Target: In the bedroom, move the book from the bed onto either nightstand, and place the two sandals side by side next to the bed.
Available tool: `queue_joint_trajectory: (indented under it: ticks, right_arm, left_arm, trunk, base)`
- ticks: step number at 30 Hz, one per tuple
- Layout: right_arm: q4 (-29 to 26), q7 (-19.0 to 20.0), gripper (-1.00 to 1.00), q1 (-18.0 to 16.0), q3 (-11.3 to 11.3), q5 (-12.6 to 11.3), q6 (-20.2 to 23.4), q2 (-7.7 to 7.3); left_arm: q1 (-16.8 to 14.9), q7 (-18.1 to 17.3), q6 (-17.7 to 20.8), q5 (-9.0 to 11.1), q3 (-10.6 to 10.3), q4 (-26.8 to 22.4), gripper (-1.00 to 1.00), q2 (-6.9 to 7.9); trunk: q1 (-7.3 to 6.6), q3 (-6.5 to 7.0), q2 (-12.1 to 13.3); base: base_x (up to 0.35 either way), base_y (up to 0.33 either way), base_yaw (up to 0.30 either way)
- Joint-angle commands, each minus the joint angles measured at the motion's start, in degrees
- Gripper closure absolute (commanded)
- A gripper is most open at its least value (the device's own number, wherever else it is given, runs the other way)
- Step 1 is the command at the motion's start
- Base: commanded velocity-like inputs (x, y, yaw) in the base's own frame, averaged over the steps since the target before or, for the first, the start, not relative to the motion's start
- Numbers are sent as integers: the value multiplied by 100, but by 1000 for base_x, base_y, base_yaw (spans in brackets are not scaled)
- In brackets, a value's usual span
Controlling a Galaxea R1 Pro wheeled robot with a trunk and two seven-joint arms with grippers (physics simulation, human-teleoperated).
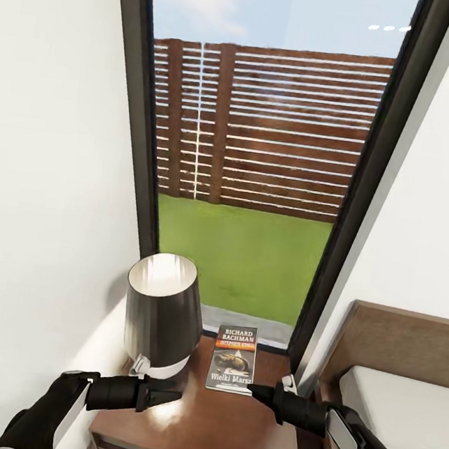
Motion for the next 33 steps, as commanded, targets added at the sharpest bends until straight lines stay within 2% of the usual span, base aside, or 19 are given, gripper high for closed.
queue_joint_trajectory:
  ticks: [1, 33]
  right_arm:
    - [-2, 0, 100, -5, 30, -52, 37, -5]
    - [4, 0, 100, -5, 30, -52, 37, -5]
  left_arm:
    - [-5, -17, 60, 13, 1, -1, -100, -1]
    - [-4, -13, 60, 13, -8, 6, -100, -2]
  trunk:
    - [23, -25, -45]
    - [725, -599, -1329]
  base:
    - [0, 0, 0]
    - [0, 0, 0]
